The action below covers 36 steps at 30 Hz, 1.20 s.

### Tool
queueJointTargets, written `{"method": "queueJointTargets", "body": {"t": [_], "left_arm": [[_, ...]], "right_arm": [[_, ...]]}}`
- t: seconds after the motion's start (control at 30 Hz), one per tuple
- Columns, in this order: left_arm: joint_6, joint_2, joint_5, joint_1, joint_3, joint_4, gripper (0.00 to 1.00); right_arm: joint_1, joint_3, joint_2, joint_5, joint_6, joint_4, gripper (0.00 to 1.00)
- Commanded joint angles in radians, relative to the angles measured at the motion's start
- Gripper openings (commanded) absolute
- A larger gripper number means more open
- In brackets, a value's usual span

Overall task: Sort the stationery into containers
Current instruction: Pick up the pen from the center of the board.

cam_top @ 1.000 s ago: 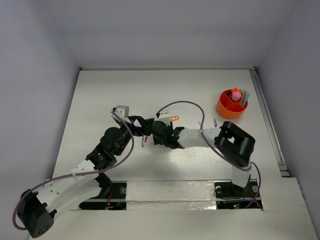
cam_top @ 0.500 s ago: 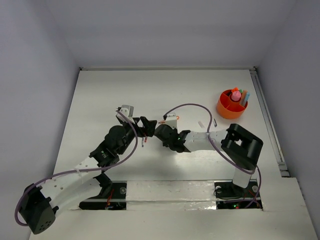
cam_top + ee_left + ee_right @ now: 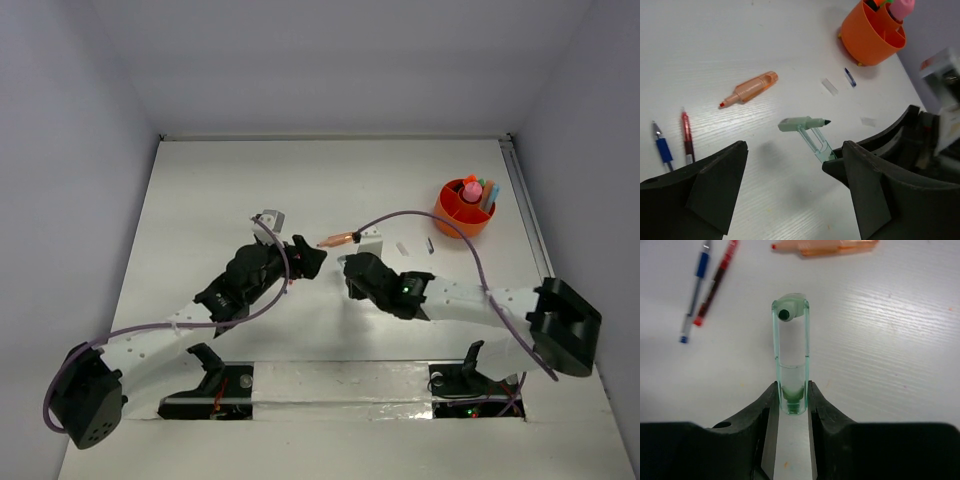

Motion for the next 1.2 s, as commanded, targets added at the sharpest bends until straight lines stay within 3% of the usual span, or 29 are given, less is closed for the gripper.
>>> {"method": "queueJointTargets", "body": {"t": [0.0, 0.2, 0.27, 0.47, 0.83, 1.17], "left_arm": [[-0.066, 0.055, 0.145, -0.004, 0.049, 0.116, 0.73], [-0.112, 0.164, 0.245, -0.004, 0.055, 0.245, 0.69], [-0.102, 0.155, 0.231, -0.004, 0.046, 0.247, 0.63], [-0.059, 0.019, 0.170, -0.004, -0.034, 0.280, 0.59], [0.070, -0.179, 0.239, -0.004, -0.155, 0.312, 0.60], [0.124, -0.305, 0.267, -0.023, -0.168, 0.280, 0.61]], "right_arm": [[0.019, -0.046, -0.119, -0.076, -0.086, 0.096, 0.02], [0.028, -0.060, -0.184, -0.121, -0.120, 0.106, 0.02], [0.028, -0.041, -0.216, -0.124, -0.122, 0.052, 0.01], [0.028, 0.104, -0.270, -0.165, -0.145, -0.200, 0.00], [-0.013, 0.435, -0.288, -0.377, -0.208, -0.491, 0.00], [-0.033, 0.585, -0.230, -0.517, -0.212, -0.585, 0.00]]}}
